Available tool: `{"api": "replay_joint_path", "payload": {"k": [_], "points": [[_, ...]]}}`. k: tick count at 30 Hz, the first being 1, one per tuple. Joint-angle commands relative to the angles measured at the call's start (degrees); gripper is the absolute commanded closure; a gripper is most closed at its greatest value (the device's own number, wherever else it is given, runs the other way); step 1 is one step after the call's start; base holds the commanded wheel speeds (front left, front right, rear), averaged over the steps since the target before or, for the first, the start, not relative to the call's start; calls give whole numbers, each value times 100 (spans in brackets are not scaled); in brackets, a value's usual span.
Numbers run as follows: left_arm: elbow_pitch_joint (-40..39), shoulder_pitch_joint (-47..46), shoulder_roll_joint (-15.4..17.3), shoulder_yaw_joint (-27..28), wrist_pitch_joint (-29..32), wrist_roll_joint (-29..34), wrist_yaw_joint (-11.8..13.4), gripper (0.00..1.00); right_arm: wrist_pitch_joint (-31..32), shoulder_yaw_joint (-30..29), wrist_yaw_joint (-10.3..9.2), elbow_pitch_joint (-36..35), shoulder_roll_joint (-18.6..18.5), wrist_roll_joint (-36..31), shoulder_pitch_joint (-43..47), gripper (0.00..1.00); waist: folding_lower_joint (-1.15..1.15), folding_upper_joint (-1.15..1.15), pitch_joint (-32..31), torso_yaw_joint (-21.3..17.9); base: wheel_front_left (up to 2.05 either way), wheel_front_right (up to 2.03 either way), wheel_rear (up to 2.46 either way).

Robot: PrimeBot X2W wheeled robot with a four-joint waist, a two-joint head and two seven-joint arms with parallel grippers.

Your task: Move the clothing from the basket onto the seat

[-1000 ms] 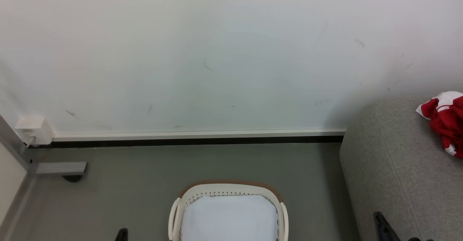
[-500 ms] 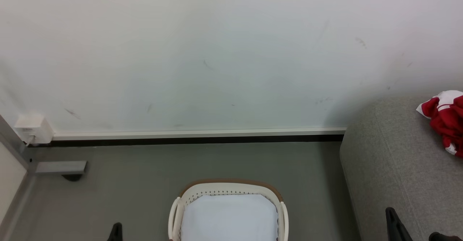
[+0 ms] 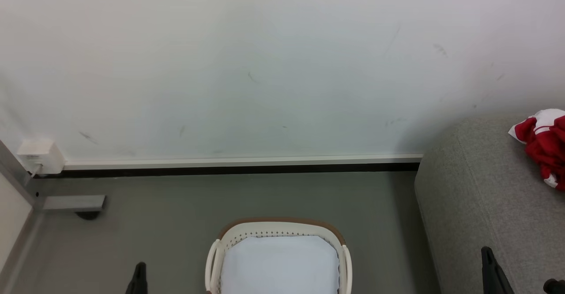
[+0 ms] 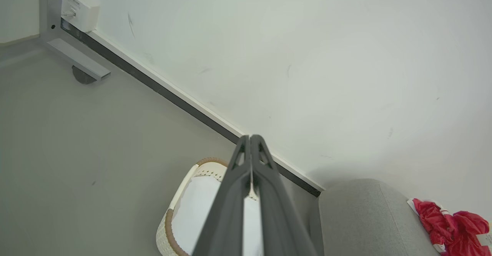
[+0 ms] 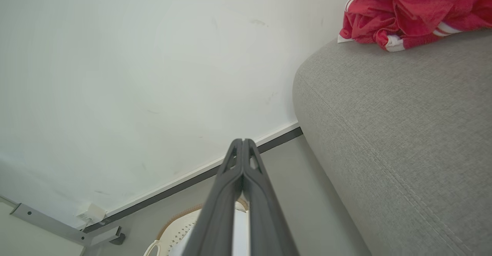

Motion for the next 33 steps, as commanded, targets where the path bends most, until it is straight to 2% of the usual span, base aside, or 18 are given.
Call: {"api": "replay_joint_path", "payload": {"k": [1,20,33], "points": [[-76,-158,43,37,54,-237,-29,100,40,-31,-4,-105,-52,243,-163,100,0,0,3,0,0,0,0],[-79,-386,55,95,434,-1705,-70,100,408,-160,-7,-187,-66,1733,-311,100,0,0,39,-3,0,0,0],[-80,-509,62,132,634,-2484,-91,100,607,-226,-9,-232,-74,2535,-390,100,0,0,62,-5,0,0,0]]}}
